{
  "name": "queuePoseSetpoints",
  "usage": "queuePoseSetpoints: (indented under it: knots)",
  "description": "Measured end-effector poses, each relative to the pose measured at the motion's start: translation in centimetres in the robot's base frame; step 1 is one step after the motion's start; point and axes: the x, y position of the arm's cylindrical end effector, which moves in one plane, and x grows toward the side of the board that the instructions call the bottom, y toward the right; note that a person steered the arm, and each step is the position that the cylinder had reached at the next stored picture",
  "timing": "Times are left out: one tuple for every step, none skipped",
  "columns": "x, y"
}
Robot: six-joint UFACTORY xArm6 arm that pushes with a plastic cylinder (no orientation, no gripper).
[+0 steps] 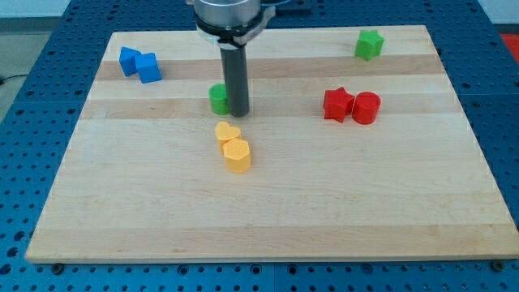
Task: Move the green circle into green star
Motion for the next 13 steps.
queuePoseSetpoints:
  knots:
    - [0.3, -4.4]
    - [-1.8, -8.3]
    - [-3.4, -3.7]
    - [-2.9, -1.3]
    - [0.1, -2.6]
    - [-0.5, -0.1]
    - [-4.0, 2.1]
    - [-5.1, 7.4]
    - [-7.2, 11.9]
    - [-10.3, 14.9]
    - [-11.9, 16.2]
    - [-12.3, 10.0]
    - [-15.4, 9.7]
